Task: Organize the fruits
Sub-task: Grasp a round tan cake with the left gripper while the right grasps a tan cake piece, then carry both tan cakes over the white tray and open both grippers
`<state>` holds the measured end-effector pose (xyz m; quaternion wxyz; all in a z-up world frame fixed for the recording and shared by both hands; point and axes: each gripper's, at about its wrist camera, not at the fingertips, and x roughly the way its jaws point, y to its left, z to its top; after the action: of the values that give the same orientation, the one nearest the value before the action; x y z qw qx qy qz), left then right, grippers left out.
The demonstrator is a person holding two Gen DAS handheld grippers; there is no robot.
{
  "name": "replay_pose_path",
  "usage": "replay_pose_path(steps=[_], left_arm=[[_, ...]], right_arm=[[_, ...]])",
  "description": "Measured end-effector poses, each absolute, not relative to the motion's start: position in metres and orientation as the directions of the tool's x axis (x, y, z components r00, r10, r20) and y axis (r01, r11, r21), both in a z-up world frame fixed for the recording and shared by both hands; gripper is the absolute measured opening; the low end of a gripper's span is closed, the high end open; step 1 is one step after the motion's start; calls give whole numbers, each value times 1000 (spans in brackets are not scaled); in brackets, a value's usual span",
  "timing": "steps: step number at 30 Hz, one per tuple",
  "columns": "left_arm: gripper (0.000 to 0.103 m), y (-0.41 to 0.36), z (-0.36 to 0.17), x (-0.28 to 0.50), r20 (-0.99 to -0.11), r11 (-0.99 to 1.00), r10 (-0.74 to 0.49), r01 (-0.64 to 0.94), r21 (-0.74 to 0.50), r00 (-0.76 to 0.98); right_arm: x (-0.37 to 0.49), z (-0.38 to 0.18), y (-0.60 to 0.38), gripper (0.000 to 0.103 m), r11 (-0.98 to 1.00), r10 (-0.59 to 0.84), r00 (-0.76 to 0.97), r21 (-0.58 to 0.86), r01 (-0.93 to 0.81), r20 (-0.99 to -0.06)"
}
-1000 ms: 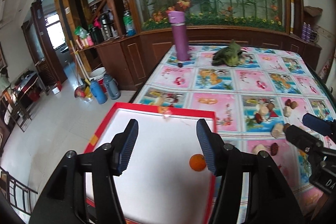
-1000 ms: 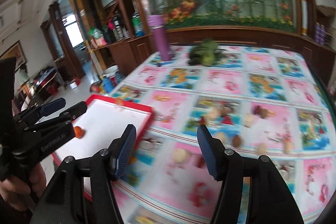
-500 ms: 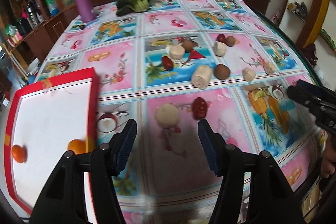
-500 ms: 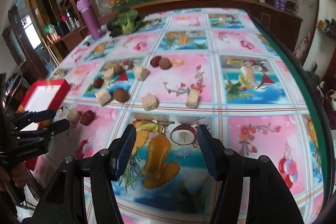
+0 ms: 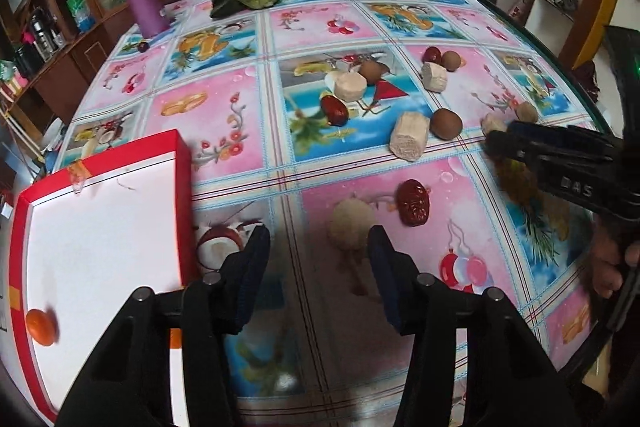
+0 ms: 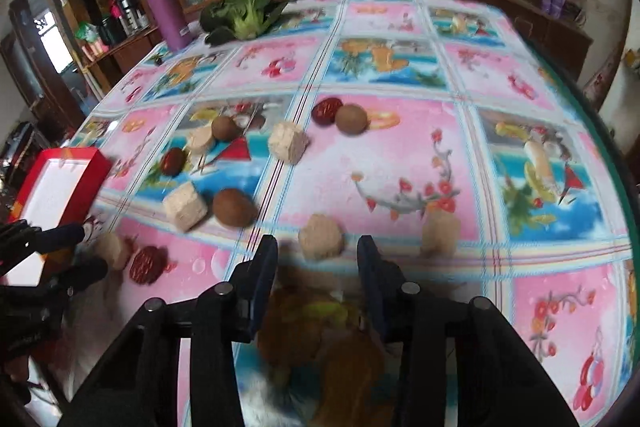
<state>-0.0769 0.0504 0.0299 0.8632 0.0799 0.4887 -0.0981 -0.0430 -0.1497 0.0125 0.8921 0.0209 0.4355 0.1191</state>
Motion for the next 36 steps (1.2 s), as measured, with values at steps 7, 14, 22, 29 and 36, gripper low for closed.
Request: replay_pose_path(steps=[7, 14, 22, 29, 36], left_arm=[[39, 38, 18, -66, -876, 955, -139, 297, 4, 461], [32, 38, 15, -67, -867, 955, -154, 297, -8, 474], [31, 48, 29, -78, -835, 957, -210, 281, -70, 508], [31, 97, 71, -108, -764, 981, -168, 183, -67, 623], [31, 181, 88, -132, -727, 999, 6, -39, -29, 687]], right_arm=[[-42, 12, -148, 33, 975, 211, 600, 123, -185, -772], [-40, 12, -147, 22, 976, 203, 610, 112, -184, -766], [-49, 20, -148, 22, 969, 249, 600, 185, -167, -761], [-70, 66, -90, 22, 913, 401, 615, 242, -328, -679], [-75, 79, 18, 22, 827, 530, 533, 262, -498, -660]])
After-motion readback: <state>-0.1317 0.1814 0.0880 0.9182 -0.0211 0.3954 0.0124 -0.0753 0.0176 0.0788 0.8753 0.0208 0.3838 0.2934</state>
